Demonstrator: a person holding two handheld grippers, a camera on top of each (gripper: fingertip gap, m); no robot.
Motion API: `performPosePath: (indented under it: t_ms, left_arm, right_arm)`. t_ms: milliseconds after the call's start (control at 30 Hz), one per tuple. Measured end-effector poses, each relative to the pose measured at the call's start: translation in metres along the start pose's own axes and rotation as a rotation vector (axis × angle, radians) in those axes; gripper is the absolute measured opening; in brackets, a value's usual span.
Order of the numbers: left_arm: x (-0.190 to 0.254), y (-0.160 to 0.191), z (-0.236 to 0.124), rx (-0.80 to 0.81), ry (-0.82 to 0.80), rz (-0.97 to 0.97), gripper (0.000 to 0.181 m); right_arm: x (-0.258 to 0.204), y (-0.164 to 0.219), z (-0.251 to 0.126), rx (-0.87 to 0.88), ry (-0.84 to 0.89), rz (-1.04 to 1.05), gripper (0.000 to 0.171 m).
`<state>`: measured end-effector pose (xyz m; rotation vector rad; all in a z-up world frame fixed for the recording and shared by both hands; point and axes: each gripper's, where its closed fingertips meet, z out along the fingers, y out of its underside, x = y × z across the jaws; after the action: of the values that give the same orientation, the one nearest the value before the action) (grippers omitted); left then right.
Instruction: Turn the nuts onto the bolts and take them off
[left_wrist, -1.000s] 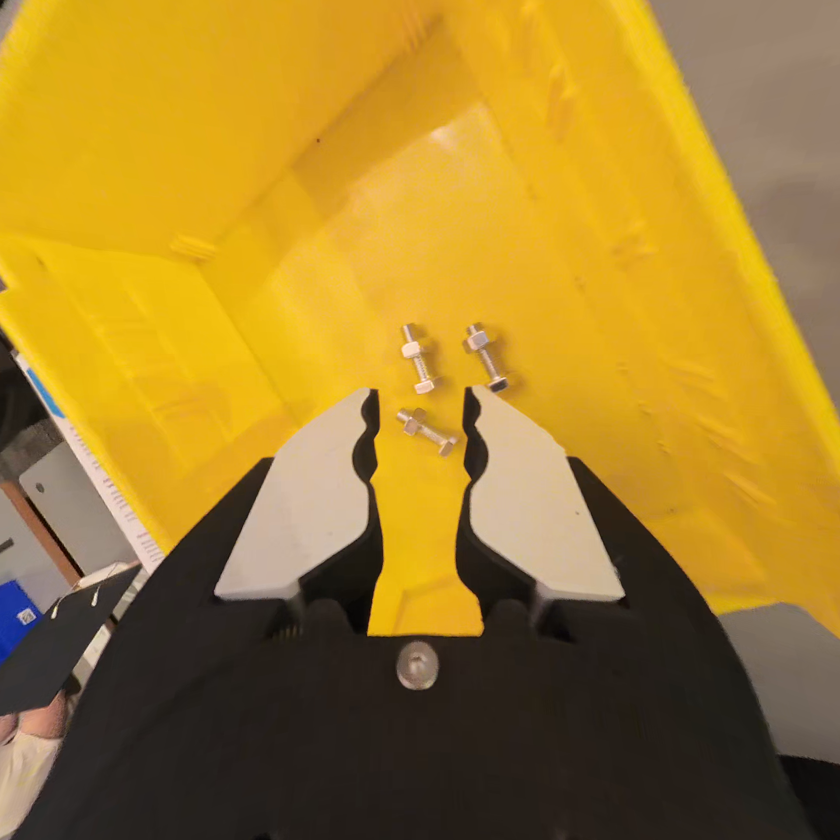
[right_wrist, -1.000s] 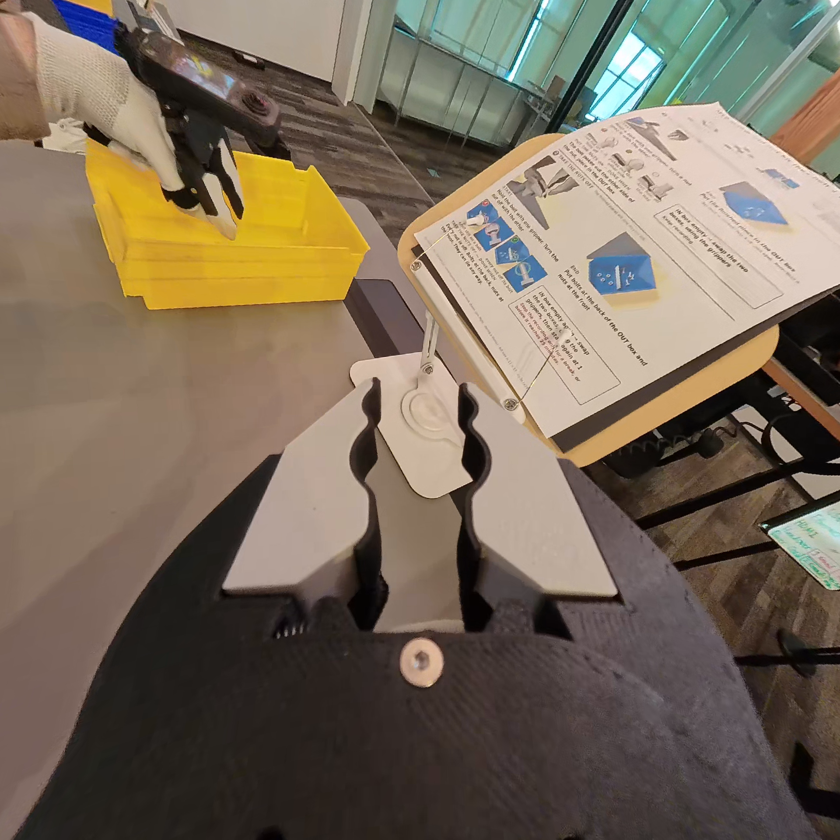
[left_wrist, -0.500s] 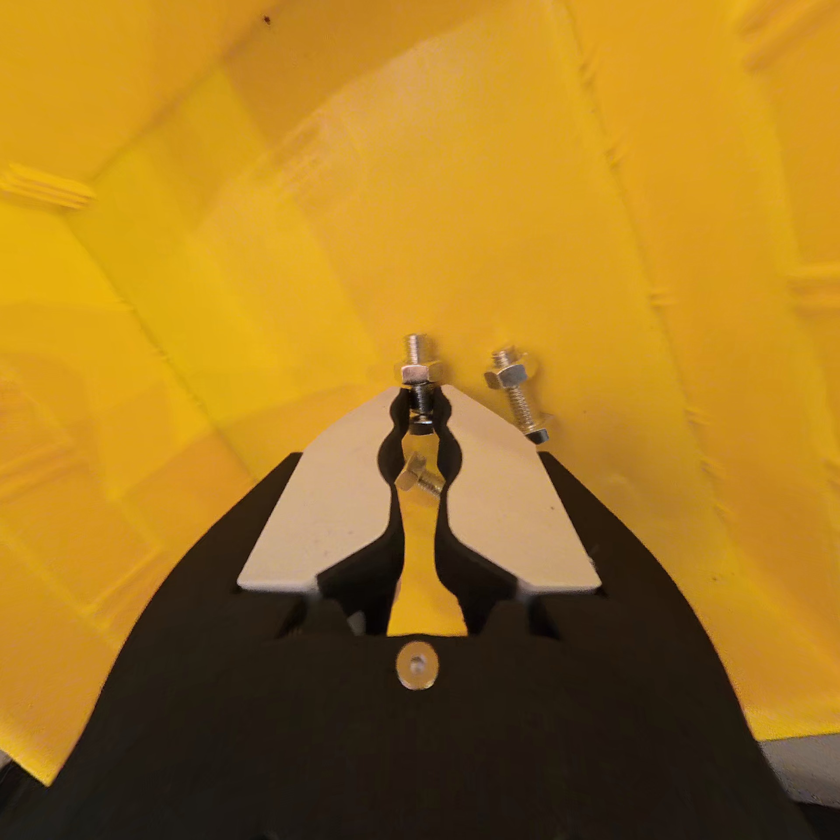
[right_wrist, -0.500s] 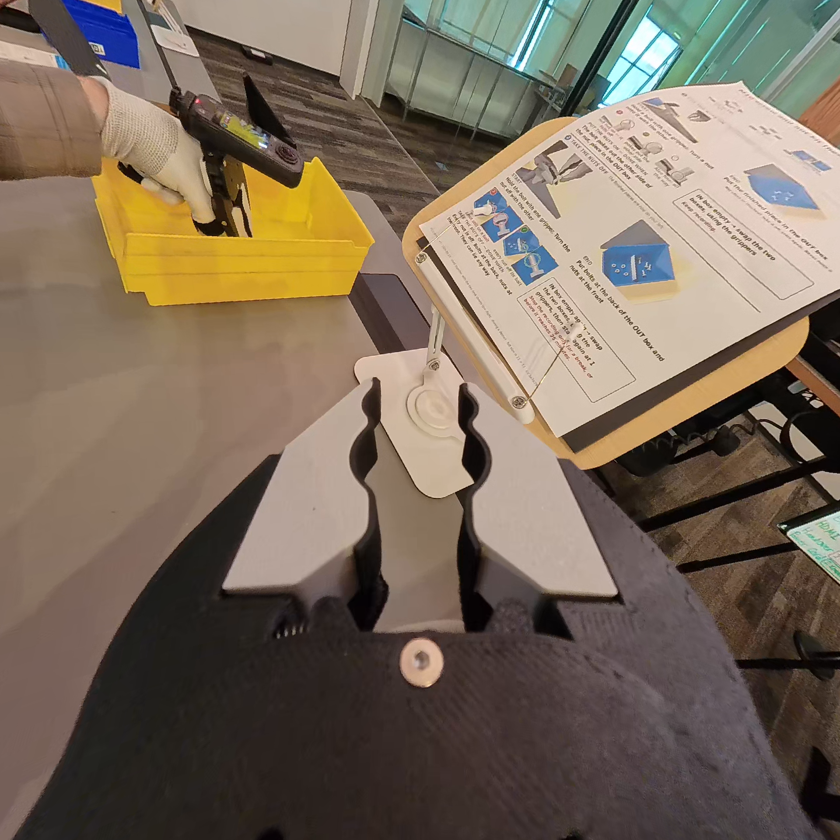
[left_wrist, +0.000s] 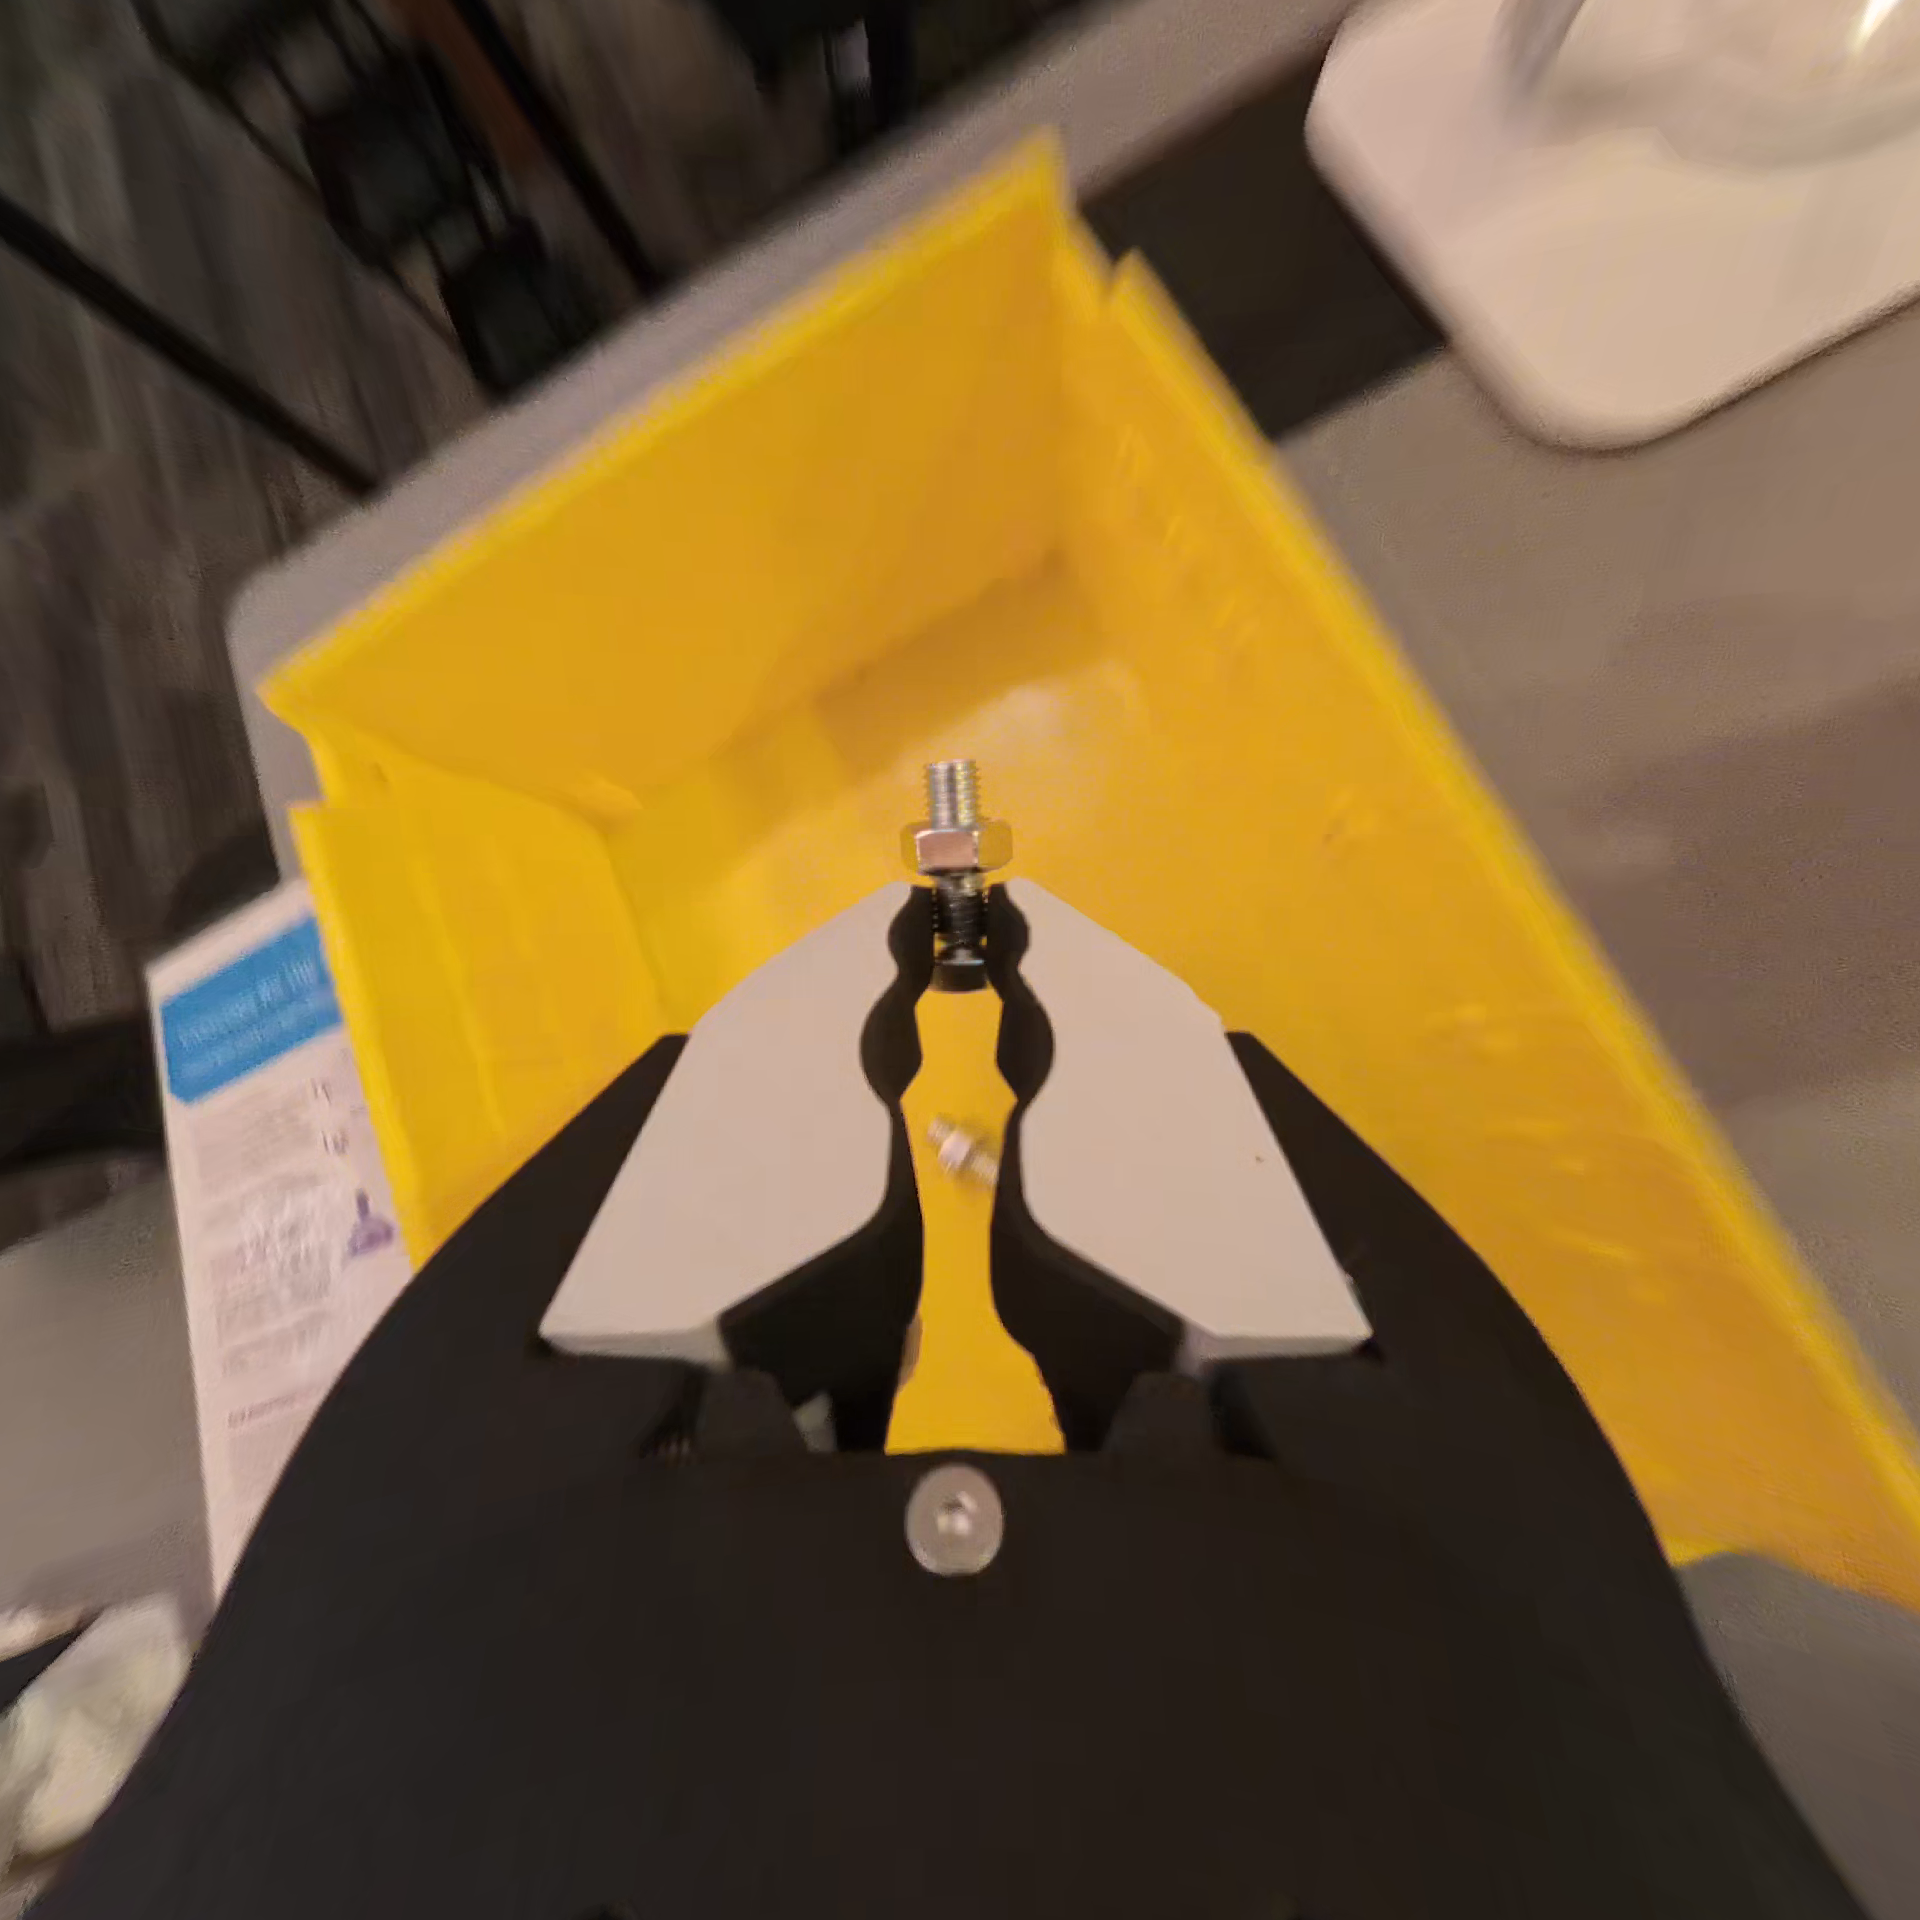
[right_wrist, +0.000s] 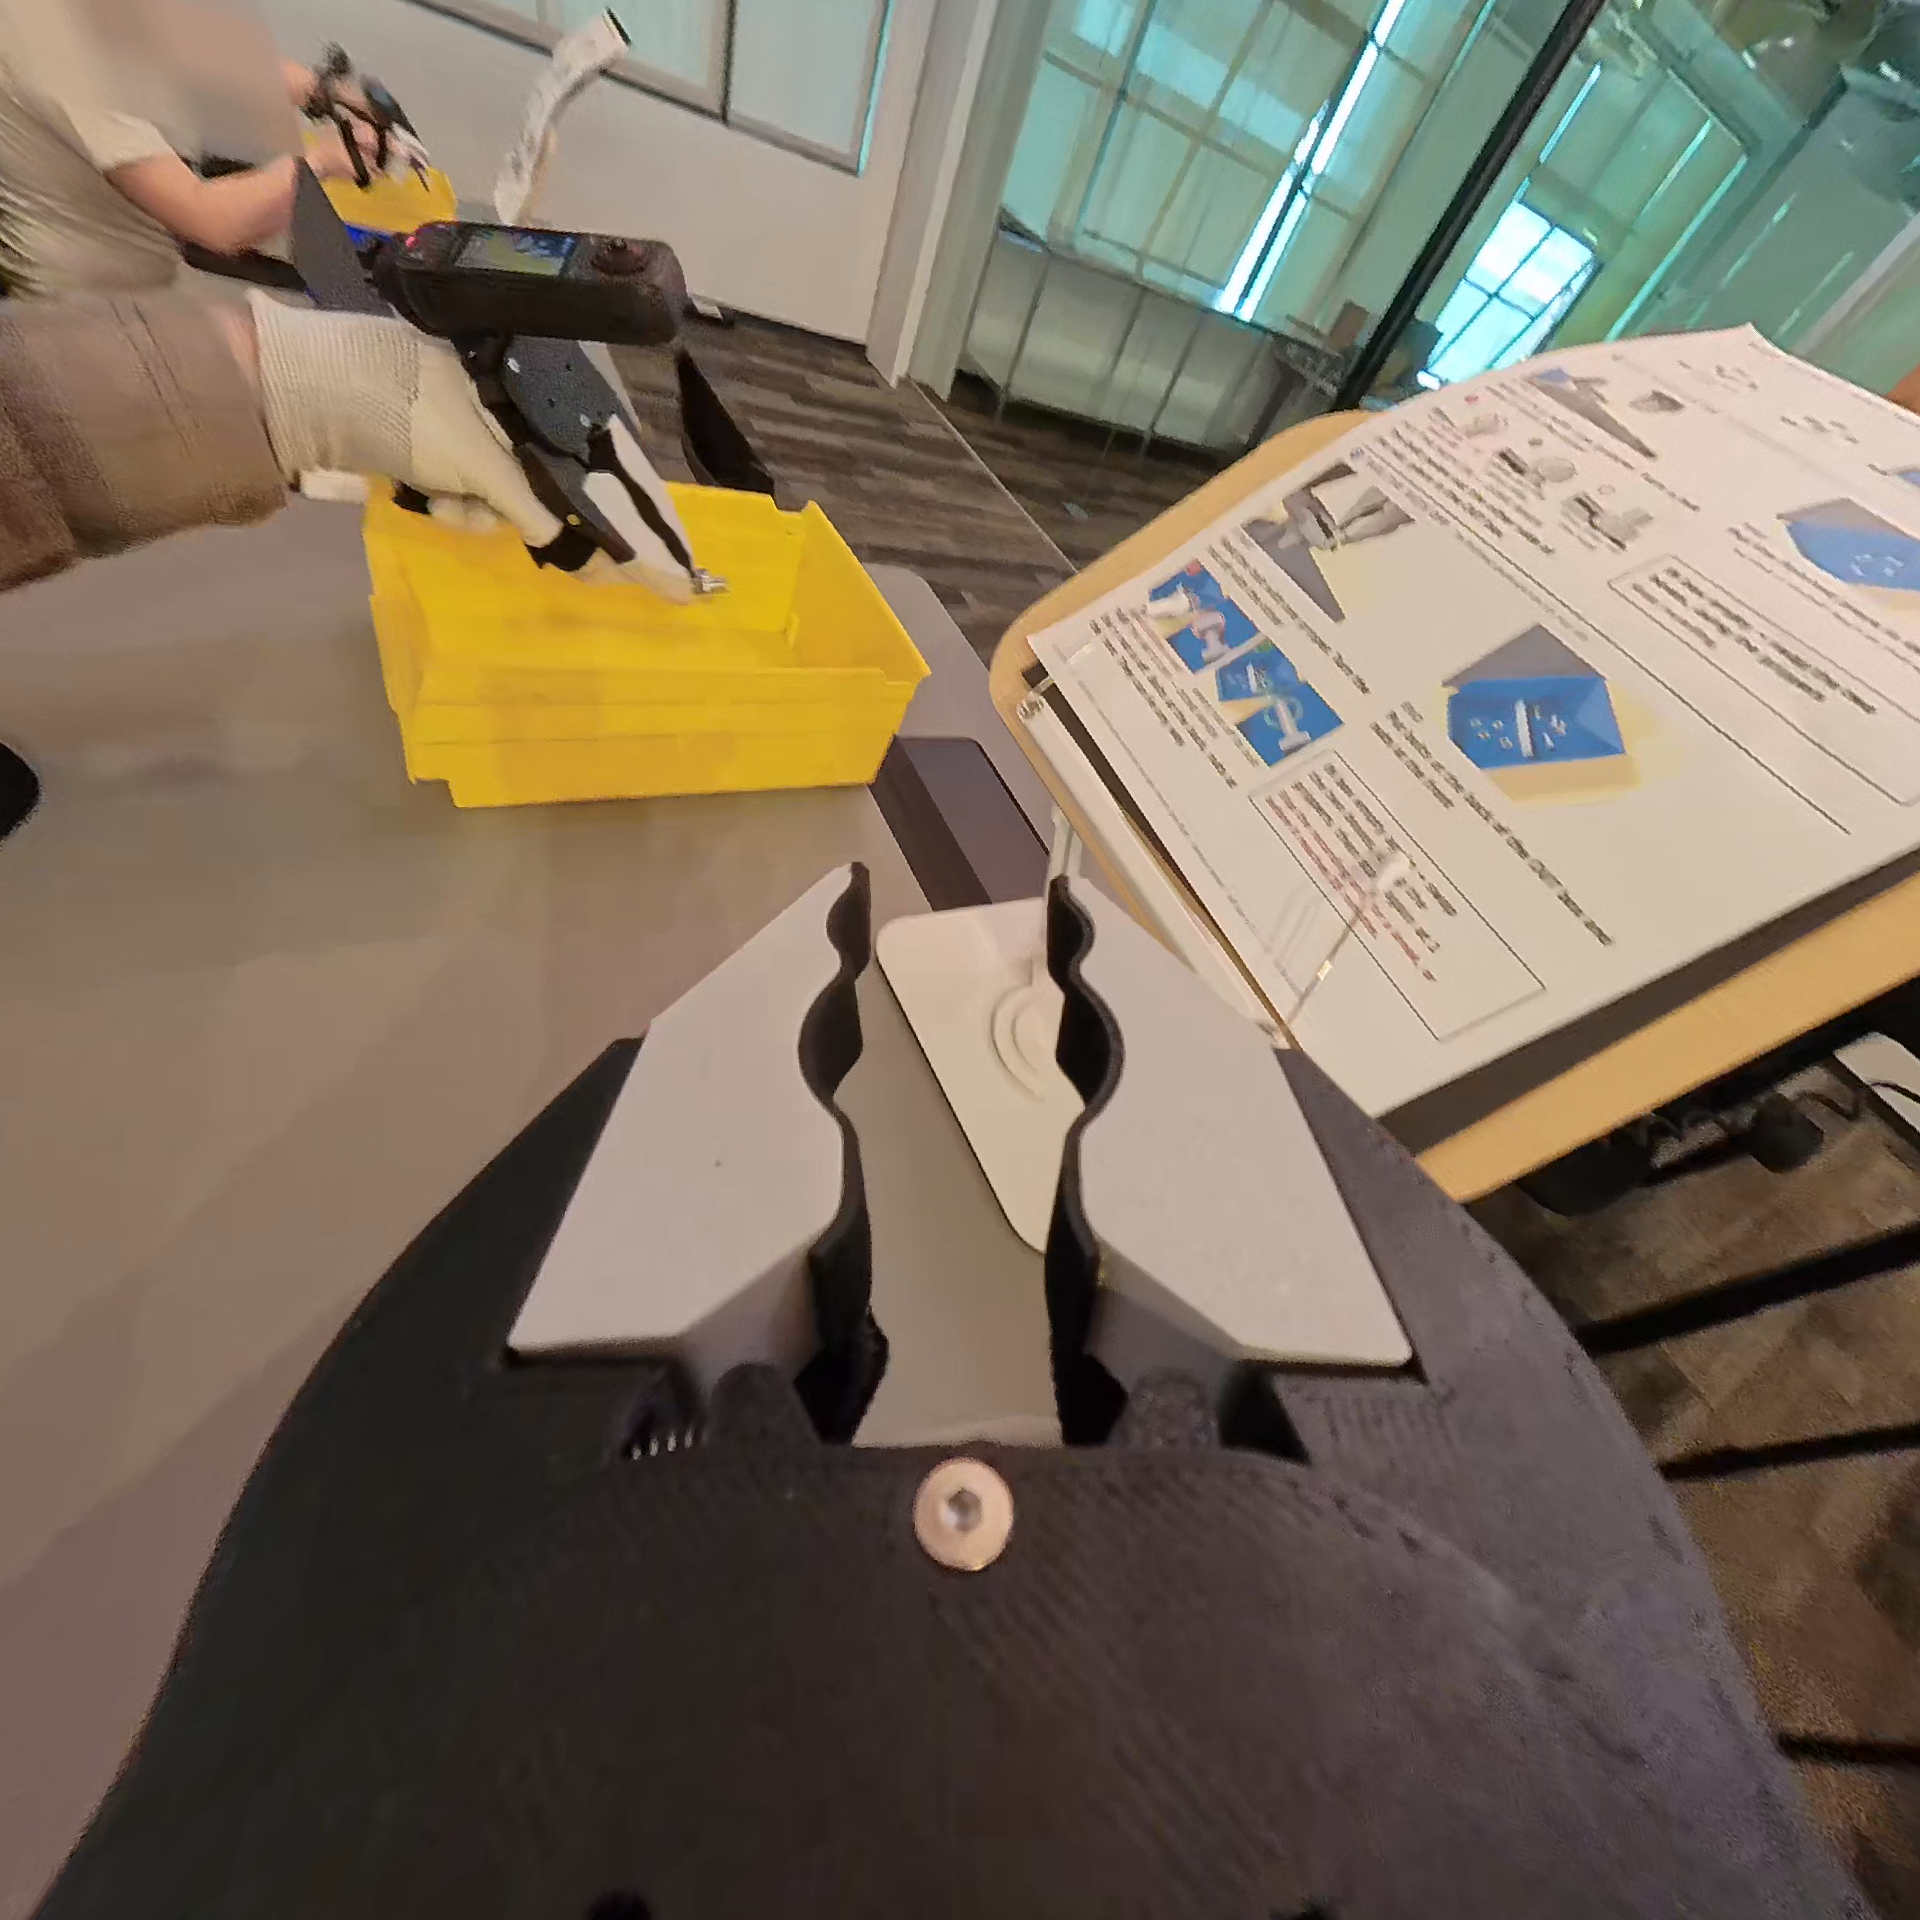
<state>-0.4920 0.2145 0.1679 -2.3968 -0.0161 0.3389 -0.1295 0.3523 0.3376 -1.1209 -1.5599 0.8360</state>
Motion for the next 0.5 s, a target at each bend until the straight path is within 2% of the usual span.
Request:
performPosePath:
  t_ms: [100,200,300,500]
  left_arm:
    - [0.029,-0.066,-0.045,0.318,0.001,0.036,0.01]
    - [0.061,-0.121,-0.087,0.571,-0.078,0.084,0.01]
    - [0.098,-0.157,-0.111,0.713,-0.231,0.192,0.01]
    - [0.177,-0.196,-0.122,0.89,-0.428,0.409,0.01]
  right_arm:
    - [-0.01,-0.017,0.01,0.094,-0.054,0.044,0.033]
    - [-0.011,-0.034,0.024,0.194,-0.061,0.133,0.036]
    - [-0.017,-0.046,0.04,0.28,-0.094,0.235,0.039]
    - [-0.023,-0.039,0.072,0.281,-0.069,0.3,0.039]
